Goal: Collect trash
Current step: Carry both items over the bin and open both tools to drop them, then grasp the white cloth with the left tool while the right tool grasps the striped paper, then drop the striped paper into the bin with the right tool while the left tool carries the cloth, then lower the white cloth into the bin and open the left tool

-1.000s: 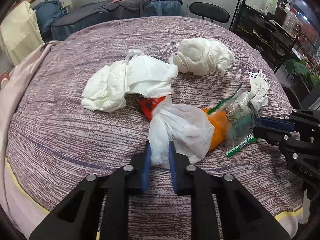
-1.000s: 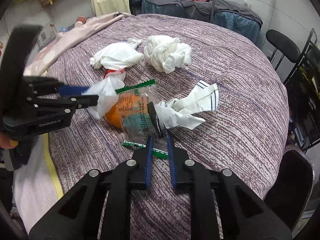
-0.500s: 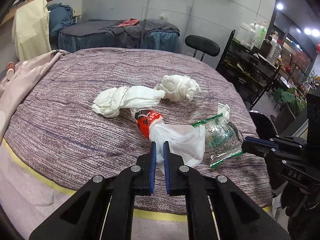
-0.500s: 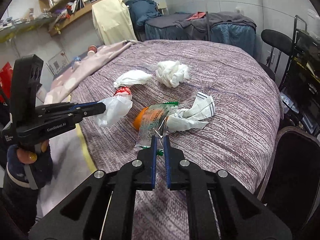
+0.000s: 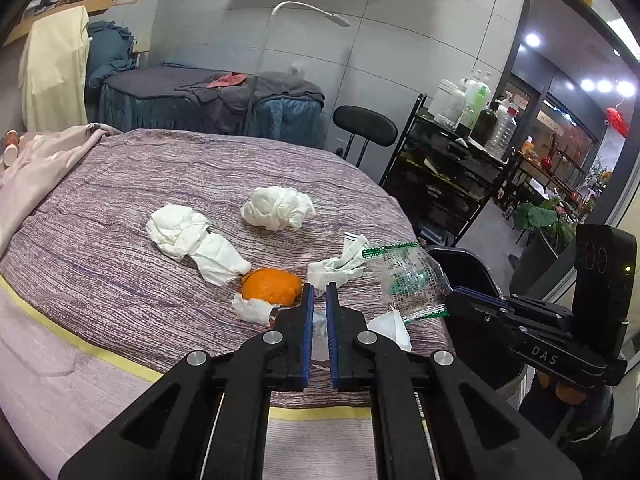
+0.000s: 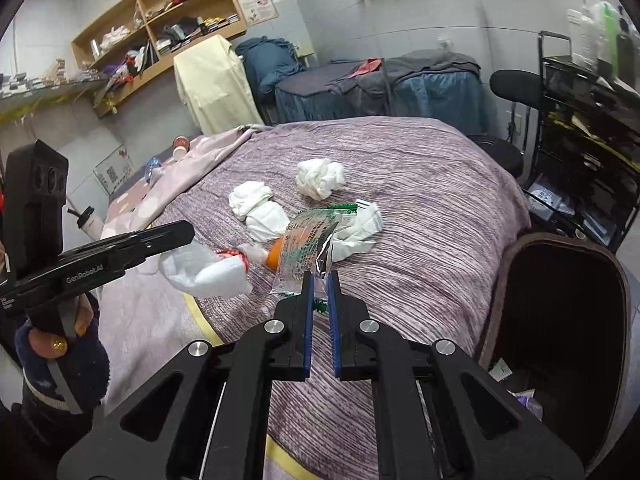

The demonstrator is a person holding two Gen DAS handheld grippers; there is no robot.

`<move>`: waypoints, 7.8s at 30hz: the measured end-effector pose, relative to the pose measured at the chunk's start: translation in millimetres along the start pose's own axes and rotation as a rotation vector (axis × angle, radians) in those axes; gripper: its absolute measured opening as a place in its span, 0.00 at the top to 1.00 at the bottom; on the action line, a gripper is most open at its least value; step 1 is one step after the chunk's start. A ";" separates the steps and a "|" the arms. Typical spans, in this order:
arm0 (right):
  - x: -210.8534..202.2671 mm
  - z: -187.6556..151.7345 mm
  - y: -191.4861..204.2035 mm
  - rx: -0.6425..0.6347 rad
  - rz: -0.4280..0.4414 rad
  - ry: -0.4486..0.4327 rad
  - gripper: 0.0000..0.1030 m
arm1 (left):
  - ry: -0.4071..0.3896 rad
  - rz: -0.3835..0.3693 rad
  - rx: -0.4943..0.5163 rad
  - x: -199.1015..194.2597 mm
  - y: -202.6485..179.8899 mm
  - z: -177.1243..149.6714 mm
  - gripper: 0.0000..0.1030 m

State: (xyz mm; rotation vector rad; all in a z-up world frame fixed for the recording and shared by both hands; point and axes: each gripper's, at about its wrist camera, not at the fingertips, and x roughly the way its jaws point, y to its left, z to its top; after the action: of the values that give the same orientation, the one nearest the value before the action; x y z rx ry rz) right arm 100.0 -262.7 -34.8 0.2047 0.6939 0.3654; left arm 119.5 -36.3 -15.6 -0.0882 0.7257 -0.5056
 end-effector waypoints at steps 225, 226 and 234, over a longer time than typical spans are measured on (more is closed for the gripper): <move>-99.5 -111.0 -199.0 0.491 -0.582 -0.120 0.41 | 0.279 -0.162 0.347 128.4 -215.6 -53.6 0.82; -100.2 -111.6 -200.0 0.495 -0.584 -0.122 0.40 | 0.282 -0.164 0.351 128.5 -216.7 -55.0 0.82; -104.4 -113.4 -205.0 0.511 -0.605 -0.132 0.36 | 0.276 -0.162 0.407 135.1 -227.5 -62.9 0.44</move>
State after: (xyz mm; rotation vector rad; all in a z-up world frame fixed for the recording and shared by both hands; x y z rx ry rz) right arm 4.8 -484.7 -121.1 0.4816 0.6743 -0.4089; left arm 70.3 -293.5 -89.0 0.3112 0.8746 -0.8224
